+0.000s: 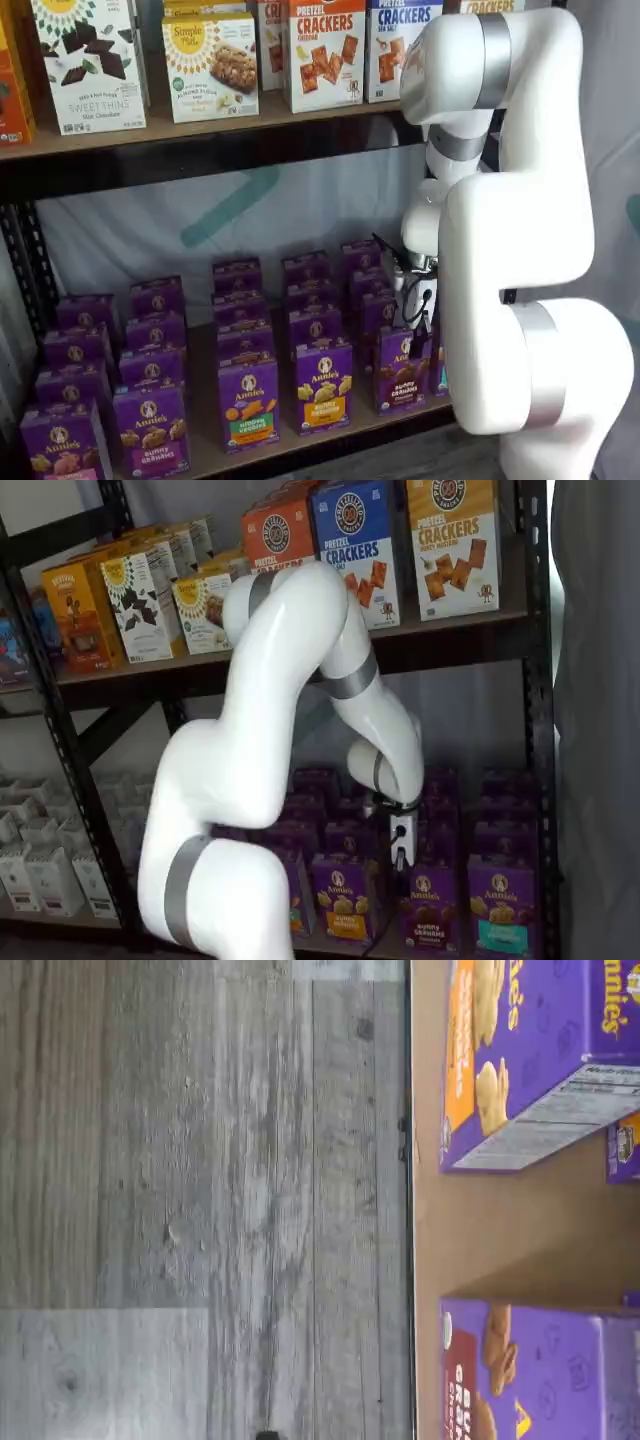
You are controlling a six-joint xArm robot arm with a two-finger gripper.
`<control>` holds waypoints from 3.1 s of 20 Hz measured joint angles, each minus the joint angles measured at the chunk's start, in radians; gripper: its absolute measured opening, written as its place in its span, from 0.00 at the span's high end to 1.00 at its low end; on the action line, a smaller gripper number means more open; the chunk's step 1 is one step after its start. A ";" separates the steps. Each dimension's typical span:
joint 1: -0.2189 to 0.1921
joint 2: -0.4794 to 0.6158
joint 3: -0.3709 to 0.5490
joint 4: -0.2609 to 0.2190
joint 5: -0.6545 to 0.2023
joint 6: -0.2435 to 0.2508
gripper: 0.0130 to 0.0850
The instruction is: Pick up the purple box with a brown patch in the center, on the bottom shelf, the fifth box from the left
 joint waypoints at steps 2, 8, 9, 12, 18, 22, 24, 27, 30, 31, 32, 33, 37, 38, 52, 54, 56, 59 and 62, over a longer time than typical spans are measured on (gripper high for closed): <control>-0.005 0.008 -0.027 -0.013 0.061 0.010 0.00; 0.001 0.030 -0.046 0.068 0.057 -0.058 0.00; 0.003 0.033 -0.048 0.102 0.050 -0.087 0.00; 0.009 0.044 -0.056 0.209 0.027 -0.178 0.00; 0.014 0.077 -0.089 0.332 -0.002 -0.287 0.00; 0.015 0.107 -0.130 0.351 -0.003 -0.300 0.00; 0.015 0.120 -0.149 0.337 0.000 -0.285 0.00; 0.018 0.142 -0.175 0.302 -0.009 -0.251 0.00; 0.019 0.167 -0.202 0.267 -0.022 -0.220 0.00; 0.019 0.175 -0.208 0.254 -0.029 -0.210 0.00; 0.019 0.182 -0.213 0.235 -0.036 -0.194 0.00; 0.017 0.189 -0.219 0.205 -0.041 -0.169 0.00; 0.005 0.222 -0.248 0.051 -0.046 -0.041 0.00; 0.002 0.228 -0.254 0.022 -0.044 -0.017 0.00; -0.004 0.272 -0.269 -0.162 -0.093 0.142 0.00; -0.005 0.274 -0.270 -0.180 -0.092 0.159 0.00; -0.003 0.274 -0.272 -0.181 -0.089 0.161 0.00; -0.002 0.274 -0.274 -0.200 -0.084 0.180 0.00; -0.002 0.274 -0.276 -0.214 -0.080 0.194 0.06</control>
